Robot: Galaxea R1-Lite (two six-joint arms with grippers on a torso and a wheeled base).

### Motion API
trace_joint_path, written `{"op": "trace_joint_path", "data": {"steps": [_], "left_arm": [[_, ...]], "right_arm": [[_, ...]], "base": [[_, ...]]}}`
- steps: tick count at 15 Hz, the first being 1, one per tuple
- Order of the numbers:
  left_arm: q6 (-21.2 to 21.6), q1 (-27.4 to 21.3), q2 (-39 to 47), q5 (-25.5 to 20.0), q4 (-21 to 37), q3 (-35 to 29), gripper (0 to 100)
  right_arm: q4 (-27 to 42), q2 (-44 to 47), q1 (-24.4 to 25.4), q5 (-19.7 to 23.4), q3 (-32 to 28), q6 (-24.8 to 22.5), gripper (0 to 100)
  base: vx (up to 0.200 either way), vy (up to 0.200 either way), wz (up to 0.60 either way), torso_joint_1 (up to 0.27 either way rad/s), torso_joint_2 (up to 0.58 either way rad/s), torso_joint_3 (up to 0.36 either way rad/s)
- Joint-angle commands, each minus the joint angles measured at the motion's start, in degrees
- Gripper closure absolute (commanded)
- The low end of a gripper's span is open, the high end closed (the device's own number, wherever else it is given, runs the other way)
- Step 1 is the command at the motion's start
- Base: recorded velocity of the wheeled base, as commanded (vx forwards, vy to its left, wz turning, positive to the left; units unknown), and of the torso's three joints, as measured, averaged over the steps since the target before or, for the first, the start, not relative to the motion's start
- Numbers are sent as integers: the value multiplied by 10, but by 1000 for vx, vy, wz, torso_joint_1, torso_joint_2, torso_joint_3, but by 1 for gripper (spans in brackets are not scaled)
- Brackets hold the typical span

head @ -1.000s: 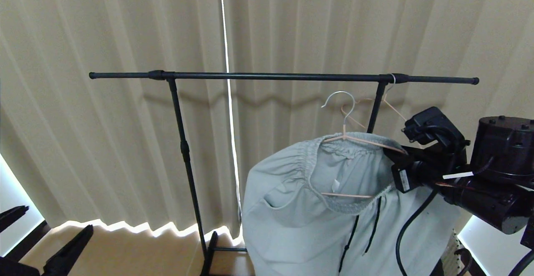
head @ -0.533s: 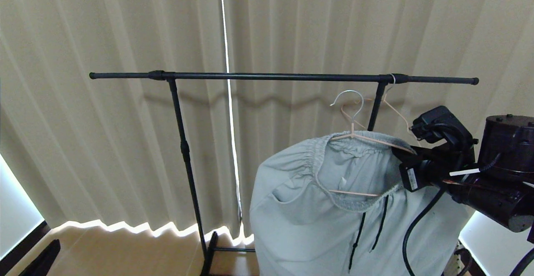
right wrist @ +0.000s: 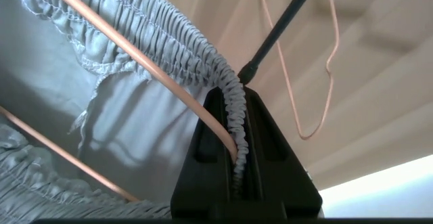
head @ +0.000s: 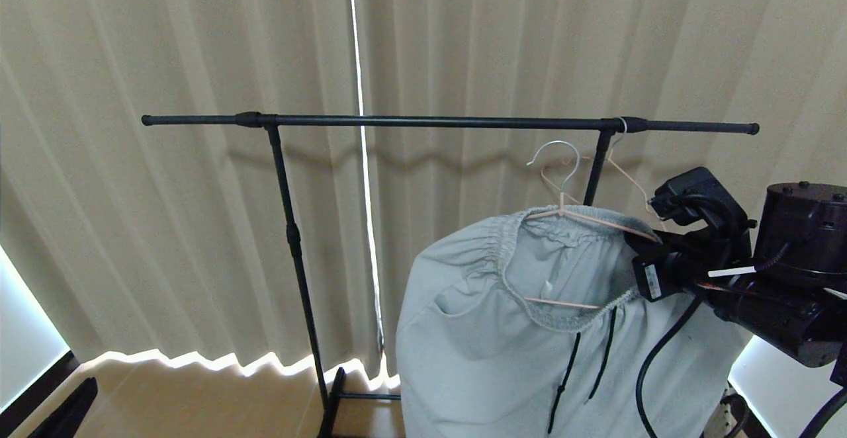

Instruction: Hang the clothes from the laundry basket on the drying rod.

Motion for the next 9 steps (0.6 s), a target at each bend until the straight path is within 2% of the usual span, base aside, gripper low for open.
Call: {"op": "trace_joint_path", "data": {"steps": [1,9], "left_arm": [[-1,0,4,-20,0,3,0],[-1,-2,5,-26,0,1,0]], "right_arm": [[0,-2,0,-3,1,0,100],[1,-1,-1,-6,-1,0,100]], "base": [[0,0,0,0,0,0],[200,0,0,2,2,4]]}}
